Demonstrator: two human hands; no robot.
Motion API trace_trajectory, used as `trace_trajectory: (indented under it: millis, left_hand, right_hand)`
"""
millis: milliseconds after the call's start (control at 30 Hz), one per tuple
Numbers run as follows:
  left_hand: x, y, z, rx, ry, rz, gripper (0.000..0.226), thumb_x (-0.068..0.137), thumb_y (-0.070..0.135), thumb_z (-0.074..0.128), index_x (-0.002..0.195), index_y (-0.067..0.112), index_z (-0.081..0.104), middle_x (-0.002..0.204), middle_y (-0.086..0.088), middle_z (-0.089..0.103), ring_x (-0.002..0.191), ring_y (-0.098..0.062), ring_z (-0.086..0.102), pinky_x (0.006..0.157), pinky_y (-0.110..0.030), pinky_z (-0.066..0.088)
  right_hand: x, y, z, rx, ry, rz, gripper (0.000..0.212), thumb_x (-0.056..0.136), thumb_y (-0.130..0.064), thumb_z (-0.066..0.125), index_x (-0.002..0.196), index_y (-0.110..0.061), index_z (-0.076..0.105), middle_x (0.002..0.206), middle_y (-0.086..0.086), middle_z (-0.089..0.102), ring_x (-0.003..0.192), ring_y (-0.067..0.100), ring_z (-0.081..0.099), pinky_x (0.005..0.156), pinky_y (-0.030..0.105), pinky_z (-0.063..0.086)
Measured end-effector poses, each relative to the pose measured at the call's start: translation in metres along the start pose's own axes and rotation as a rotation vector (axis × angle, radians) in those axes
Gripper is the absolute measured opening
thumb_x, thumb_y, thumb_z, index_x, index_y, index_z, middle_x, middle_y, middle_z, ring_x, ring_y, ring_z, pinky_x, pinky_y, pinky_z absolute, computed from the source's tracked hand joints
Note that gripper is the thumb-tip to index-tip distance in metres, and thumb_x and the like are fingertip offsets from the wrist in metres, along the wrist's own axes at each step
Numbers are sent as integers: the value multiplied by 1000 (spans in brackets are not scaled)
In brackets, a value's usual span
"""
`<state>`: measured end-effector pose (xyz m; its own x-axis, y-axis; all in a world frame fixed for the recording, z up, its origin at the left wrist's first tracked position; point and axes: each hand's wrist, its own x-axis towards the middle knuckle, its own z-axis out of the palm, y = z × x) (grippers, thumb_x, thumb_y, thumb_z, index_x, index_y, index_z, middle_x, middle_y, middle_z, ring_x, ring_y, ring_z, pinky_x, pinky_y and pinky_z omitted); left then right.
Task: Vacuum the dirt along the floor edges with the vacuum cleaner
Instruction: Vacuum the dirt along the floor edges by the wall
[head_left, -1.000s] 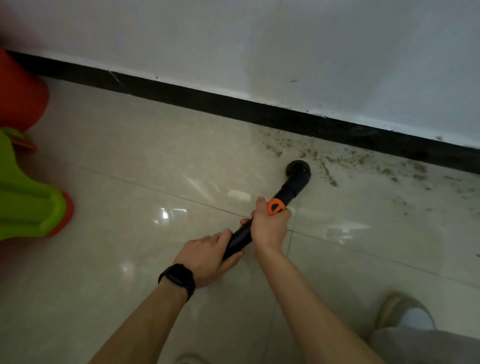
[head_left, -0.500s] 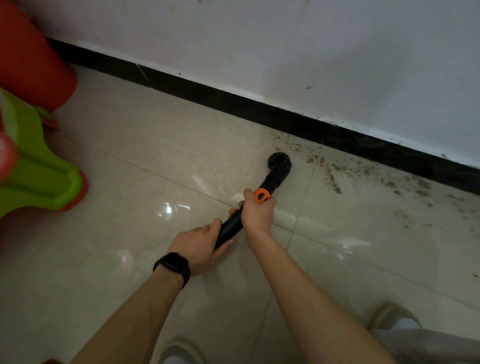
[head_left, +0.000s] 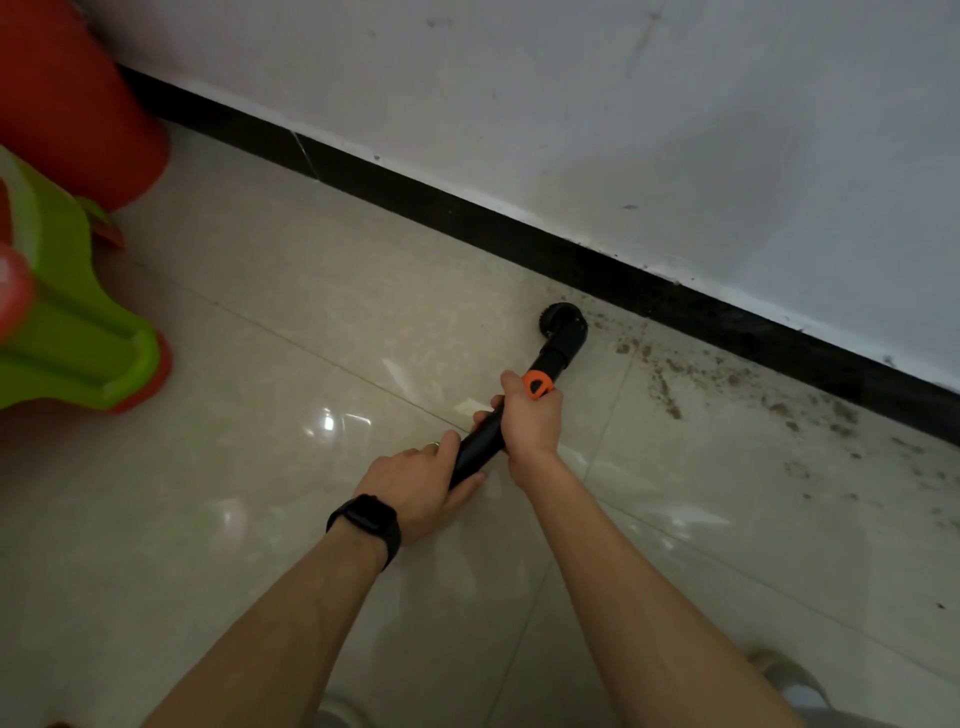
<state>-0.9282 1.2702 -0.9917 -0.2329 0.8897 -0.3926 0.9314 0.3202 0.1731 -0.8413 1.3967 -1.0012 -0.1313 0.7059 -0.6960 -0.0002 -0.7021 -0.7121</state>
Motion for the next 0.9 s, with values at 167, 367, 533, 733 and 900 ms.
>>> trace_trajectory:
  millis: [167, 367, 533, 733, 900]
  left_hand:
    - [-27, -23, -3, -16, 13, -55, 37, 95, 67, 27, 100, 30, 26, 90, 5, 61, 67, -18, 58, 54, -31, 41]
    - [-75, -69, 8, -89, 1, -201, 34, 94, 68, 27, 96, 35, 22, 95, 6, 62, 61, -15, 52, 54, -31, 39]
    - [-65, -70, 6, -42, -22, -194, 37, 93, 69, 26, 97, 33, 22, 94, 6, 62, 68, -19, 61, 56, -32, 44]
    - [-35, -33, 2, 48, -77, 26, 38, 94, 68, 26, 96, 31, 20, 94, 3, 63, 62, -18, 54, 51, -31, 33]
    - [-40, -20, 16, 176, -74, 237, 50, 95, 68, 24, 114, 23, 34, 100, 1, 65, 72, -23, 64, 54, -32, 34]
  right_hand:
    - [-15, 17, 25, -7, -49, 42, 33, 98, -27, 65, 120, -14, 45, 80, 6, 65, 53, 18, 70, 54, 30, 57]
    - [-42, 51, 74, -95, -229, 90, 39, 101, -31, 63, 127, -15, 38, 81, 6, 65, 51, 15, 70, 48, 25, 55]
    - [-40, 49, 78, -135, -177, 60, 39, 102, -34, 61, 128, -15, 40, 86, 5, 67, 51, 13, 70, 45, 23, 53]
    - [-32, 37, 27, -9, 72, 23, 27, 99, -33, 64, 115, -20, 47, 76, 2, 67, 53, 17, 71, 52, 29, 57]
    - [-50, 53, -10, 79, 236, 14, 23, 100, -32, 64, 109, -17, 48, 77, 6, 67, 50, 20, 70, 48, 28, 55]
